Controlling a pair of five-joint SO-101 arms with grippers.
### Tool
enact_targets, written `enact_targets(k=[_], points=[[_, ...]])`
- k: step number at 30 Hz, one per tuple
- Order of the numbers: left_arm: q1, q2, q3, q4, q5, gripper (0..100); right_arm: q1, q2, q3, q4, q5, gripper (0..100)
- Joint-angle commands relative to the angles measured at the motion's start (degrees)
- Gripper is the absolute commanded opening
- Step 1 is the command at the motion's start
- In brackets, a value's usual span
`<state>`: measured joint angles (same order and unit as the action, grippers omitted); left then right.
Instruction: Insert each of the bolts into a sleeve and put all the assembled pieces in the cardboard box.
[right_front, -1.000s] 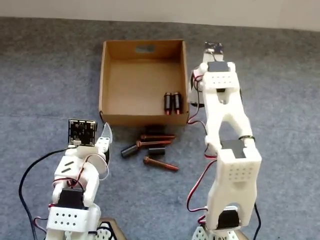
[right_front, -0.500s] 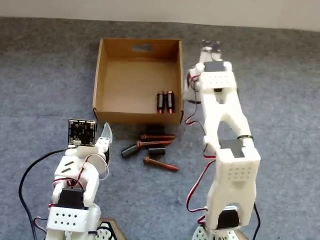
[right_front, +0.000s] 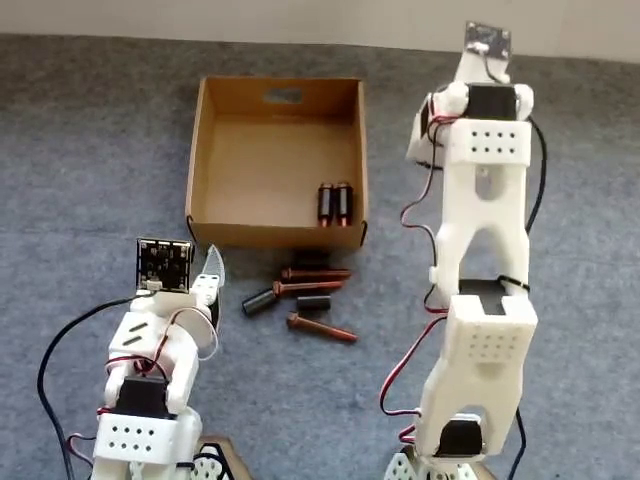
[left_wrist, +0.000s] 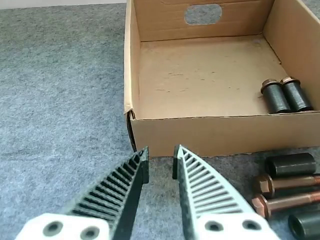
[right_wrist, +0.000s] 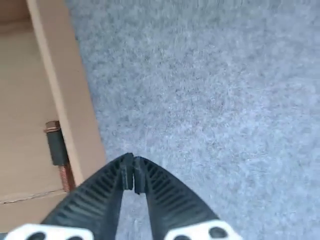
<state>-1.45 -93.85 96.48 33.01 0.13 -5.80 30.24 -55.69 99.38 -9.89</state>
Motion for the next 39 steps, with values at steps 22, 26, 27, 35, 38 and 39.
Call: enact_targets(k=[22, 26, 27, 35, 38, 39], points=[[-11.47, -0.75, 0.40, -0.35, -0.18, 10, -25.71, -58.59, 84.62, -32.04, 12.13, 0.8], [-11.65, -0.75, 0.57, -0.79, -0.18, 10, -30.73, -57.71, 97.71, -42.51, 15.82, 9.4], [-11.65, -0.75, 0.84, -1.58, -0.18, 10, -31.25, -56.84, 99.47, -44.44, 16.88, 11.8], [-11.47, -0.66, 1.19, -2.11, -0.18, 10, -31.78, -45.14, 96.22, -48.75, 27.96, 13.2], [-11.38, -0.66, 1.19, -2.11, -0.18, 10, -31.78, -40.92, 93.58, -48.75, 30.33, 13.2], [-11.38, -0.66, 1.19, -2.11, -0.18, 10, -31.78, -39.87, 92.97, -48.75, 30.95, 13.2]])
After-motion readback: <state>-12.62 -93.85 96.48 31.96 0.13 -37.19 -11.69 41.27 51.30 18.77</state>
